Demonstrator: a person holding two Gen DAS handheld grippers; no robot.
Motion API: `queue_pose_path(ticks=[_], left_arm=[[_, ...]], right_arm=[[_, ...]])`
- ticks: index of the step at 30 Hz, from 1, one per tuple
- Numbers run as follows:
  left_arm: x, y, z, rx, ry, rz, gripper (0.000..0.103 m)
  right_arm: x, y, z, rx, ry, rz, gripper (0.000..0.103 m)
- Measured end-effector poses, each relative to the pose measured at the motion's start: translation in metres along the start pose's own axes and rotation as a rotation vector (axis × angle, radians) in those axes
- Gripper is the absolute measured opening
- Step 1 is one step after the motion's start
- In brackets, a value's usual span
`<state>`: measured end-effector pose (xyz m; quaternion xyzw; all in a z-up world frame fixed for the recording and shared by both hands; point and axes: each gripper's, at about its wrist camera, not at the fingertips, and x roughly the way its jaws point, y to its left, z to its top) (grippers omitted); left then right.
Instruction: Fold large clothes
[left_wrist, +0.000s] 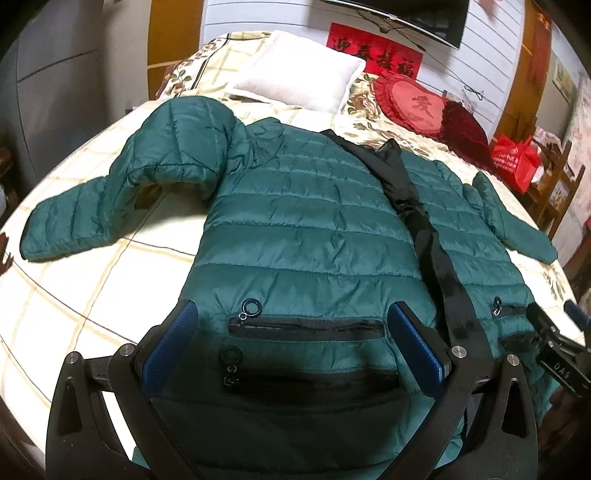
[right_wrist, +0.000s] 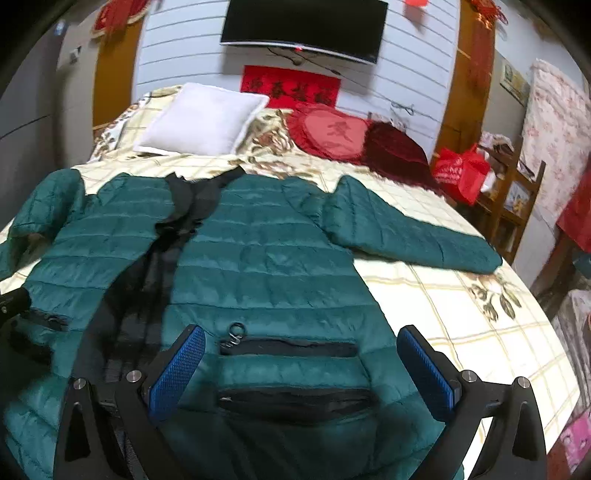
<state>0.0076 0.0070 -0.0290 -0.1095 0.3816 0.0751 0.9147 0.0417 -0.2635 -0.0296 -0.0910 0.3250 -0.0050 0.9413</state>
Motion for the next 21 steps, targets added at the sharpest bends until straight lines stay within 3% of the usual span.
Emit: queue_pose_path(ticks=[9, 21], left_arm=[[-0.003, -0.002, -0.001, 0.015, -0.003, 0.000, 0.103], [-0.004, -0.001, 0.000, 0.002, -0.011, 0.006, 0.103]], right_arm=[[0.009, -0.016, -0.002, 0.068, 0.045, -0.019, 0.103], [0.009, -0.012, -0.002, 0.046, 0.048, -0.045, 0.103]])
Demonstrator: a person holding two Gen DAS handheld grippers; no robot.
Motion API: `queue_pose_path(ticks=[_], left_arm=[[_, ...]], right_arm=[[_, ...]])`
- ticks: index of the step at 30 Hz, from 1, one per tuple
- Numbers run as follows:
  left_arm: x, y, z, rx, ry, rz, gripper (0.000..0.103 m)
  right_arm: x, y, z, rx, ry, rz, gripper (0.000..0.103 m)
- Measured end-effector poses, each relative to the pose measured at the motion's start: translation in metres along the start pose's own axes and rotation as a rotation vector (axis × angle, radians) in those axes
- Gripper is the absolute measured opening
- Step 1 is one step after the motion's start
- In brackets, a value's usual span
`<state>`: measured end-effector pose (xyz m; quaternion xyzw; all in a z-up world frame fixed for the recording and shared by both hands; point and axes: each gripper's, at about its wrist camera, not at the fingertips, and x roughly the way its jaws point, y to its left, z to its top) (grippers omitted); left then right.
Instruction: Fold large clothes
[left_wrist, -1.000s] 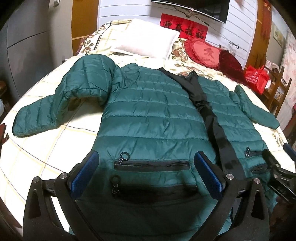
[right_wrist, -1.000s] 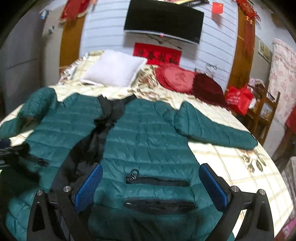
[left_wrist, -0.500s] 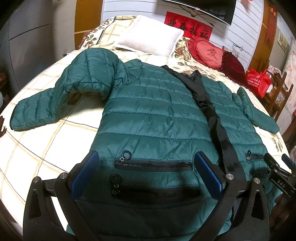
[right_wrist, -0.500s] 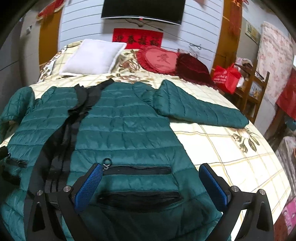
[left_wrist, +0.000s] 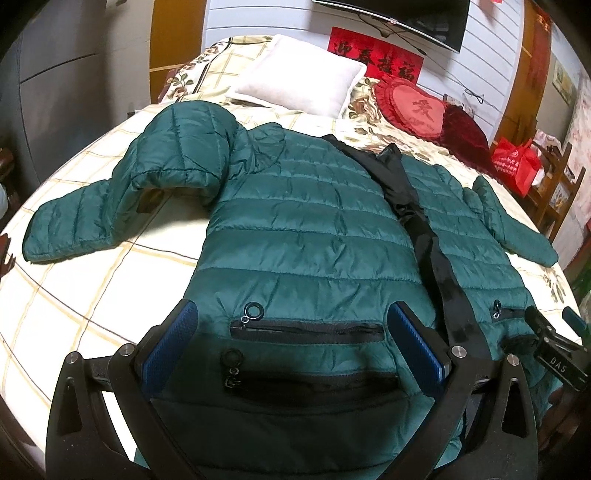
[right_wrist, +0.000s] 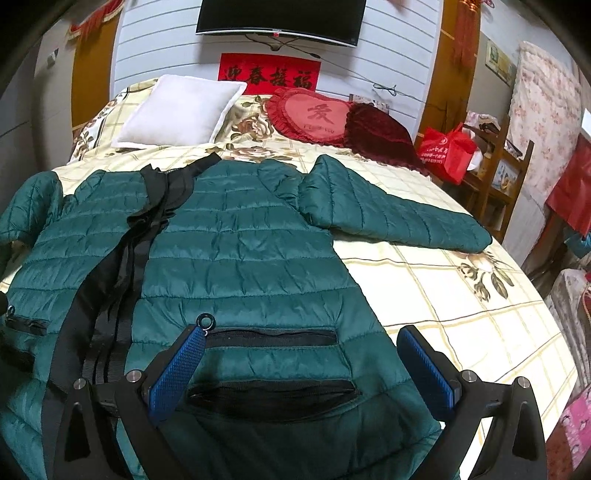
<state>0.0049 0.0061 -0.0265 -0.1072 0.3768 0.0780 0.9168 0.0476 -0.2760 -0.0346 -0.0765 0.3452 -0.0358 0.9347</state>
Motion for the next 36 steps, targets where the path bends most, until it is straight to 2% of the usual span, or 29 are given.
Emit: queue_pose_path(ticks=[5, 14, 19, 22, 27, 36], left_arm=[[-0.001, 0.001, 0.001, -0.005, -0.009, 0.002, 0.103], [-0.006, 0.000, -0.003, 0.021, -0.095, 0.060, 0.103], [0.005, -0.003, -0.002, 0.050, -0.018, 0.102, 0.103], [0.008, -0.004, -0.003, 0.069, 0.001, 0.126, 0.103], [0.009, -0.004, -0.006, 0.078, 0.008, 0.125, 0.103], [0.008, -0.003, -0.006, 0.069, 0.006, 0.117, 0.103]], right_arm=[[0.002, -0.002, 0.000, 0.013, 0.001, -0.005, 0.103], [-0.004, -0.005, 0.002, 0.025, -0.036, 0.000, 0.103], [-0.018, -0.002, 0.006, 0.024, -0.104, 0.050, 0.103], [-0.027, 0.005, 0.007, -0.001, -0.151, 0.094, 0.103], [-0.041, 0.021, 0.006, -0.066, -0.219, 0.140, 0.103], [-0.035, 0.023, 0.004, -0.078, -0.192, 0.117, 0.103]])
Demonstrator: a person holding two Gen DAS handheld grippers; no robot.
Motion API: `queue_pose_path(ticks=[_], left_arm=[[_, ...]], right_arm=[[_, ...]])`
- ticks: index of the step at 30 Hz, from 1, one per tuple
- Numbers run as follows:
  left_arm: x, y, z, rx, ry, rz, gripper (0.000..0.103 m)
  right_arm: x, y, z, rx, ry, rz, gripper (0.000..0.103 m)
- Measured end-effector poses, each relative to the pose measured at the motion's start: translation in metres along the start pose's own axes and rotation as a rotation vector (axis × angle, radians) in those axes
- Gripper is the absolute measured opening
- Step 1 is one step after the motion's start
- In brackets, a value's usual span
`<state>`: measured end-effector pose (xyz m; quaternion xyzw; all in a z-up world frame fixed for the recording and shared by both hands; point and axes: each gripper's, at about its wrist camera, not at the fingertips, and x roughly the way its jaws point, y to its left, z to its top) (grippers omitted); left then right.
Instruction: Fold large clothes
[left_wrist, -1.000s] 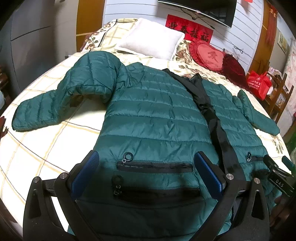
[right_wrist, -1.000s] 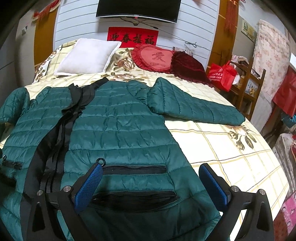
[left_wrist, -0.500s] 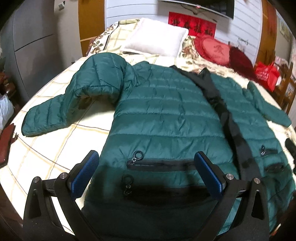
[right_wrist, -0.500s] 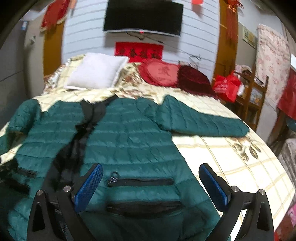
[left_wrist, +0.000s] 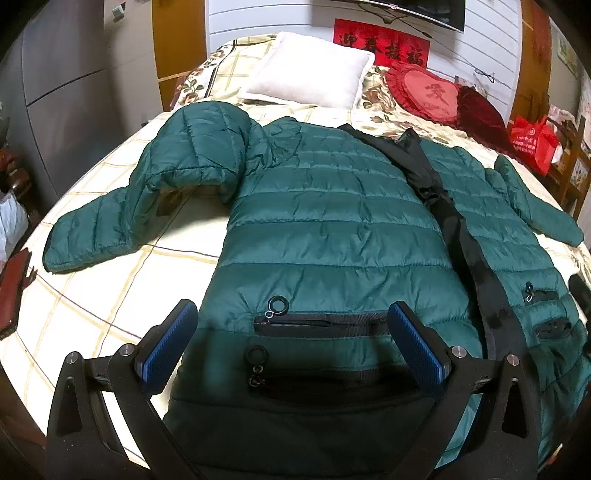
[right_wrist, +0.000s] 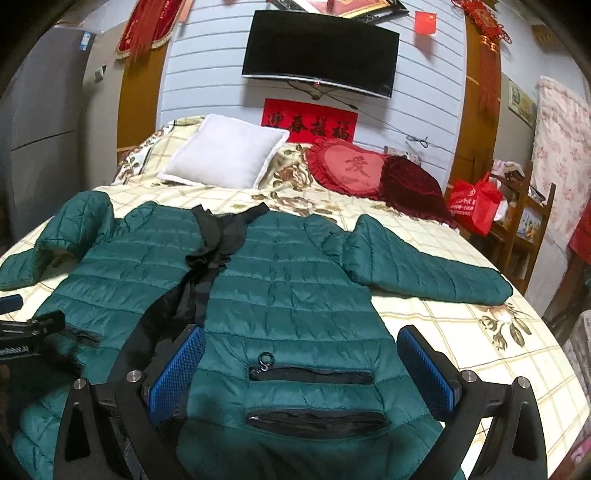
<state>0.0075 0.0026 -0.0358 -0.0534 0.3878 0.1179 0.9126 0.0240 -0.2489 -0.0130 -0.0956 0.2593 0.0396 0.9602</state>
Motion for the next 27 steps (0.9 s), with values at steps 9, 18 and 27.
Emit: queue_pose_path(ticks=[9, 18, 27], left_arm=[[0.002, 0.003, -0.001, -0.014, 0.012, 0.013, 0.103], [0.004, 0.004, -0.001, -0.015, 0.017, 0.012, 0.103], [0.004, 0.003, -0.001, -0.015, 0.020, 0.014, 0.103]], right_arm=[[0.020, -0.019, -0.009, 0.043, 0.112, -0.047, 0.103], [0.018, -0.020, -0.009, 0.049, 0.098, -0.023, 0.103], [0.019, -0.022, -0.008, 0.064, 0.095, -0.030, 0.103]])
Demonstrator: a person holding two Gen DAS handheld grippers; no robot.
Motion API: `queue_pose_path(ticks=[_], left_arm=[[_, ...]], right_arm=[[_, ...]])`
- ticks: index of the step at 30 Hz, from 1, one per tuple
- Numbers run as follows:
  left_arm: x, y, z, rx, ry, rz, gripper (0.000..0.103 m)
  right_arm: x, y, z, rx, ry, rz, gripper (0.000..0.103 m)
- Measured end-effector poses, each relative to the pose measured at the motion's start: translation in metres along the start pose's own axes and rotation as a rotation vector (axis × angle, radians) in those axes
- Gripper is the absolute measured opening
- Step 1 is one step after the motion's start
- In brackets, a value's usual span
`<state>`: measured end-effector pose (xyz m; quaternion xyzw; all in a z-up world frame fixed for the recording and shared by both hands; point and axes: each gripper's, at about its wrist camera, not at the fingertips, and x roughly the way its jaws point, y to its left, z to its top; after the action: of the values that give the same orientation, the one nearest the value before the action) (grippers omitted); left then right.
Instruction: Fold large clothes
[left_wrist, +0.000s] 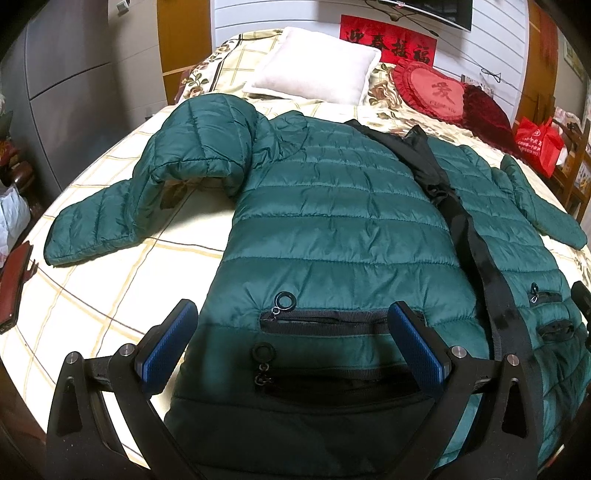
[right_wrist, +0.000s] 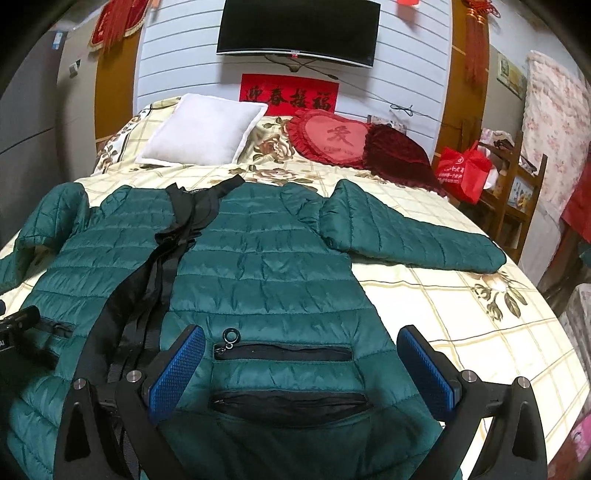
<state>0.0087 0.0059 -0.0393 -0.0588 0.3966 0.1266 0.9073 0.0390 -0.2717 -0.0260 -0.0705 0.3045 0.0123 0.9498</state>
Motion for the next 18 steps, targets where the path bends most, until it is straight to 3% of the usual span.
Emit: queue_pose_path(ticks=[14, 18], left_arm=[[0.0036, 0.0012, -0.0006, -0.009, 0.012, -0.010, 0.103], [0.0035, 0.0003, -0.0004, -0.007, 0.008, -0.004, 0.103]], right_arm=[[-0.0032, -0.0027, -0.0001, 0.003, -0.016, 0.015, 0.103], [-0.0025, -0.0030, -0.0011, 0.027, -0.008, 0.063, 0.103]])
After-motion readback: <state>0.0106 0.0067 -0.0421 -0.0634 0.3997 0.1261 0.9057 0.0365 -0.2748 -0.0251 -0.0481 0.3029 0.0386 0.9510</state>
